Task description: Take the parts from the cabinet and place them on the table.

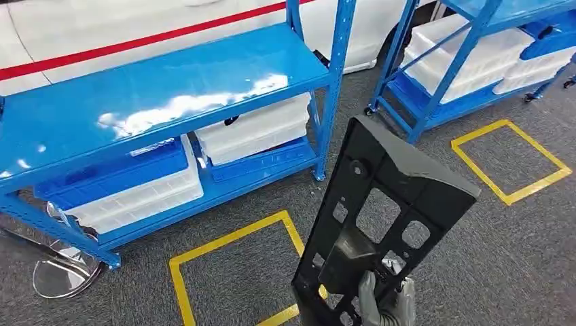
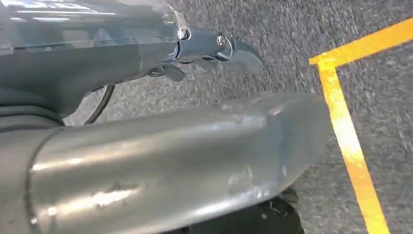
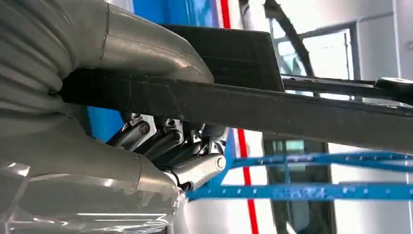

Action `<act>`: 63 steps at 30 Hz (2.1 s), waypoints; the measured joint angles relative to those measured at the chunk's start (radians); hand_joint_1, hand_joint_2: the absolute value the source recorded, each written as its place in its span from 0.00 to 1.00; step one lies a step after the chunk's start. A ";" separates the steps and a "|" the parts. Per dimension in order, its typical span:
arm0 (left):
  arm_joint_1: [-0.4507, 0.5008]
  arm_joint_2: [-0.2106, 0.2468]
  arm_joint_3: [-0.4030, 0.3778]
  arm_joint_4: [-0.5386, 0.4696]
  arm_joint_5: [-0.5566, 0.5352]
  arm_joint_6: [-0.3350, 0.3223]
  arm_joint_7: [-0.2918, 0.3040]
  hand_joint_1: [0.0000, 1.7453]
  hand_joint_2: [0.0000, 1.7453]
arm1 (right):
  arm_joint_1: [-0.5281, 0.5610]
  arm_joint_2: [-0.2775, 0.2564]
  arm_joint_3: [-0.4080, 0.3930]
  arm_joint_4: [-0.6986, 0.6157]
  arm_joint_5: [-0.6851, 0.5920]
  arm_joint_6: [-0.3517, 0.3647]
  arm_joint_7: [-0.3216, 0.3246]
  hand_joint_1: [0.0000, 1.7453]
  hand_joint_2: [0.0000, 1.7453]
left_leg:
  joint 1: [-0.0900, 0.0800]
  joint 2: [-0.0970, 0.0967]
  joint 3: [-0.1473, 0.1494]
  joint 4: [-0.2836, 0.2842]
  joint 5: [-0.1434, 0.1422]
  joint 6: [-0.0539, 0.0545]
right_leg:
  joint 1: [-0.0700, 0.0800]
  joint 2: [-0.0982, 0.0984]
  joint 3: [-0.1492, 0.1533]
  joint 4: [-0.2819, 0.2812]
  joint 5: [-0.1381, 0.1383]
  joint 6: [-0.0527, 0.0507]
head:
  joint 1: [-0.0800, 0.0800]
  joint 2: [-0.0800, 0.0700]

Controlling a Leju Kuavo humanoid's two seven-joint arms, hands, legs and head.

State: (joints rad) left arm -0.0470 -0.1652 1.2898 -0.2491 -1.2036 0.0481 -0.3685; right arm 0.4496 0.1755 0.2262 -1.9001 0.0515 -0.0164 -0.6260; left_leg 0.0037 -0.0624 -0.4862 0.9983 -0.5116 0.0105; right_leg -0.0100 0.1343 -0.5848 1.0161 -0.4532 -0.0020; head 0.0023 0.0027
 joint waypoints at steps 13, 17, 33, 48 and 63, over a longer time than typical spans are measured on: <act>0.000 -0.006 0.031 -0.003 0.000 -0.009 0.002 0.00 0.00 | 0.077 0.134 -0.252 0.006 0.090 0.131 -0.024 1.00 1.00 | 0.001 0.173 -0.001 -0.007 -0.003 -0.011 | 0.001 -0.204 0.026 0.001 -0.029 0.010 | 0.013 0.000; -0.009 -0.006 0.034 -0.003 0.000 -0.009 0.001 0.00 0.00 | 0.090 0.150 -0.269 0.007 0.092 0.128 -0.024 1.00 1.00 | 0.008 0.150 0.003 0.010 -0.028 -0.031 | -0.005 -0.162 0.019 -0.008 -0.017 -0.015 | 0.011 0.000; -0.006 -0.004 0.031 -0.003 -0.044 -0.022 0.015 0.00 0.00 | 0.121 0.173 -0.273 0.005 0.092 0.105 -0.026 1.00 1.00 | 0.016 0.039 -0.011 0.006 0.002 0.013 | 0.001 -0.063 -0.044 0.062 -0.034 0.021 | 0.015 0.000; -0.010 -0.006 0.007 -0.003 -0.076 -0.023 0.006 0.00 0.00 | 0.146 0.175 -0.287 -0.010 0.093 0.076 -0.029 1.00 1.00 | 0.000 0.121 -0.008 0.035 -0.045 -0.016 | 0.006 -0.164 0.030 -0.022 -0.019 -0.024 | 0.018 0.000; -0.004 -0.005 0.005 -0.003 -0.084 -0.023 -0.007 0.00 0.00 | 0.140 0.179 -0.288 -0.008 0.094 0.079 -0.029 1.00 1.00 | 0.022 0.023 -0.031 0.029 0.002 0.009 | -0.004 -0.040 -0.023 0.040 -0.028 0.027 | 0.017 0.000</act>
State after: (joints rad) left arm -0.0505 -0.1705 1.2951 -0.2522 -1.2879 0.0252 -0.3758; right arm 0.5892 0.3548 -0.0614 -1.9078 0.1453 0.0622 -0.6554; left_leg 0.0256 -0.0398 -0.5172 1.0268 -0.5101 0.0192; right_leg -0.0143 0.0948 -0.6082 1.0566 -0.4808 0.0248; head 0.0191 0.0027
